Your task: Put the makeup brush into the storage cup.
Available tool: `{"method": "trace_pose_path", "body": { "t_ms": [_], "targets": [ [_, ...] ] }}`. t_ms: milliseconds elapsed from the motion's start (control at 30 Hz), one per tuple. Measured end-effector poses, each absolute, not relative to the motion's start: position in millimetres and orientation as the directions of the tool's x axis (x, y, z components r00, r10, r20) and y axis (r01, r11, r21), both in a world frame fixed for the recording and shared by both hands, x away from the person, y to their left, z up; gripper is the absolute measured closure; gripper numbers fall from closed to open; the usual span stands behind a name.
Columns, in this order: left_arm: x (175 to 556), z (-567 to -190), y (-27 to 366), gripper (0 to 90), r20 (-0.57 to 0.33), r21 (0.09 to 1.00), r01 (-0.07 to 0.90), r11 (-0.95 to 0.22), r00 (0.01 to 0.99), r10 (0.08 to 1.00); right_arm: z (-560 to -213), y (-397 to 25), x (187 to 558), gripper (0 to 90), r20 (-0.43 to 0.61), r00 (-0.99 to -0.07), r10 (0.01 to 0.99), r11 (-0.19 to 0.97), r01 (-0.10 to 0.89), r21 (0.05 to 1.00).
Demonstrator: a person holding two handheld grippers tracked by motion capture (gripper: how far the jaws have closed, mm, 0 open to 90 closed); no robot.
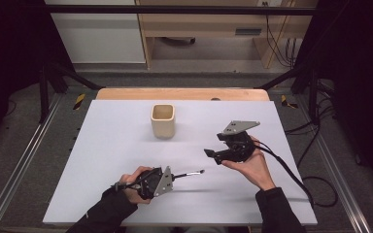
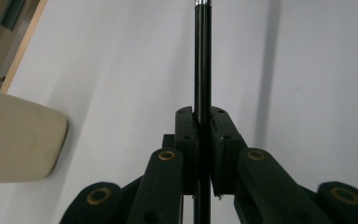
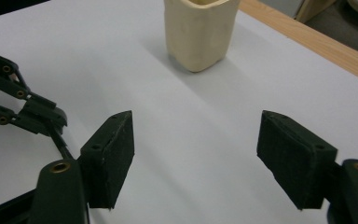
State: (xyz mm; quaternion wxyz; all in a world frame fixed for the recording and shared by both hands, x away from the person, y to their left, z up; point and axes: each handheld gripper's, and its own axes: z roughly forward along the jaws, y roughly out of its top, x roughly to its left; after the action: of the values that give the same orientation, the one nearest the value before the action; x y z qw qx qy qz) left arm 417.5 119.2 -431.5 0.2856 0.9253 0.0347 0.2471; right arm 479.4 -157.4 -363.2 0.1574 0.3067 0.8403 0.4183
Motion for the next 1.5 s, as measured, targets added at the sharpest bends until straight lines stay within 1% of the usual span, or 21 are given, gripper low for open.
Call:
{"method": "trace_pose_path", "body": {
  "t_ms": [100,133,233,367,433,467,500,567,600,633,733,833,867,900,933,967,1000,1033,1067,1233,1500],
  "targets": [
    [418.2,-432.2,120.4,83.2,0.424,0.558,-0.058,-0.828,0.878,0.224,-364.9,-161.6,479.0,25.7,-0.004,-0.745,0.667,0.437,0.386,0.812],
    [419.0,-433.6,121.5,83.2,0.408,0.576,-0.041,-0.816,0.88,0.244,-366.7,-165.3,478.8,23.2,0.019,-0.728,0.685,0.404,0.402,0.822],
    [419.5,-434.2,122.9,83.2,0.397,0.588,-0.023,-0.809,0.879,0.264,-368.8,-168.7,478.4,21.2,0.026,-0.714,0.7,0.389,0.412,0.824],
    [421.6,-436.0,128.6,83.2,0.359,0.629,0.028,-0.777,0.876,0.322,-376.2,-177.3,475.8,20.0,0.049,-0.687,0.725,0.34,0.419,0.842],
    [422.4,-436.2,129.7,83.2,0.351,0.634,0.039,-0.772,0.875,0.332,-379.2,-180.7,474.7,19.0,0.059,-0.681,0.73,0.318,0.415,0.852],
    [423.6,-436.1,131.3,83.2,0.336,0.65,0.062,-0.758,0.871,0.359,-380.5,-182.0,474.0,18.4,0.062,-0.676,0.734,0.308,0.413,0.857],
    [423.6,-436.1,131.3,83.2,0.336,0.65,0.062,-0.758,0.871,0.359,-380.5,-182.0,474.0,18.4,0.062,-0.676,0.734,0.308,0.413,0.857],
    [424.8,-435.2,133.4,83.2,0.316,0.67,0.085,-0.737,0.867,0.386,-382.5,-183.8,471.9,17.7,0.069,-0.67,0.739,0.292,0.412,0.863],
    [425.5,-434.5,135.1,83.2,0.302,0.687,0.106,-0.719,0.858,0.414,-384.4,-185.0,469.7,16.9,0.08,-0.664,0.743,0.275,0.413,0.868],
    [425.5,-434.5,135.1,83.2,0.302,0.687,0.106,-0.719,0.858,0.414,-384.4,-185.0,469.7,16.9,0.08,-0.664,0.743,0.275,0.413,0.868],
    [426.8,-433.2,138.1,83.2,0.274,0.714,0.147,-0.684,0.841,0.467,-388.3,-185.8,465.5,15.4,0.094,-0.655,0.75,0.249,0.411,0.877],
    [428.7,-431.7,141.3,83.2,0.255,0.729,0.173,-0.662,0.829,0.497,-390.5,-185.5,462.1,15.0,0.106,-0.656,0.747,0.229,0.404,0.885],
    [429.1,-432.0,142.0,83.2,0.232,0.745,0.188,-0.641,0.827,0.512,-391.4,-185.2,461.1,14.8,0.115,-0.656,0.746,0.218,0.404,0.888],
    [429.1,-432.0,142.0,83.2,0.232,0.745,0.188,-0.641,0.827,0.512,-392.3,-184.8,460.1,14.8,0.125,-0.656,0.744,0.208,0.406,0.89],
    [430.3,-431.8,143.6,83.2,0.211,0.754,0.211,-0.622,0.819,0.533,-393.5,-184.1,459.5,14.8,0.129,-0.655,0.744,0.202,0.405,0.892],
    [430.3,-431.8,143.6,83.2,0.211,0.754,0.211,-0.622,0.819,0.533,-393.5,-184.1,459.5,14.8,0.129,-0.655,0.744,0.202,0.405,0.892],
    [431.5,-432.3,145.0,83.2,0.169,0.77,0.239,-0.592,0.818,0.55,-396.0,-182.9,457.9,14.8,0.13,-0.658,0.742,0.202,0.404,0.892],
    [431.5,-432.3,145.0,83.3,0.169,0.77,0.239,-0.592,0.818,0.55,-396.0,-182.9,457.9,14.8,0.13,-0.658,0.742,0.202,0.404,0.892],
    [432.9,-432.6,146.4,83.2,0.148,0.776,0.257,-0.576,0.813,0.563,-397.8,-181.1,457.0,14.7,0.131,-0.654,0.745,0.201,0.407,0.891],
    [434.2,-432.5,148.1,83.2,0.129,0.784,0.281,-0.554,0.798,0.588,-398.5,-178.7,454.9,16.3,0.157,-0.646,0.747,0.172,0.415,0.894],
    [435.2,-428.9,150.2,83.2,0.099,0.808,0.306,-0.503,0.771,0.629,-397.5,-176.0,452.8,18.2,0.19,-0.659,0.727,0.136,0.41,0.902]
  ]
}}
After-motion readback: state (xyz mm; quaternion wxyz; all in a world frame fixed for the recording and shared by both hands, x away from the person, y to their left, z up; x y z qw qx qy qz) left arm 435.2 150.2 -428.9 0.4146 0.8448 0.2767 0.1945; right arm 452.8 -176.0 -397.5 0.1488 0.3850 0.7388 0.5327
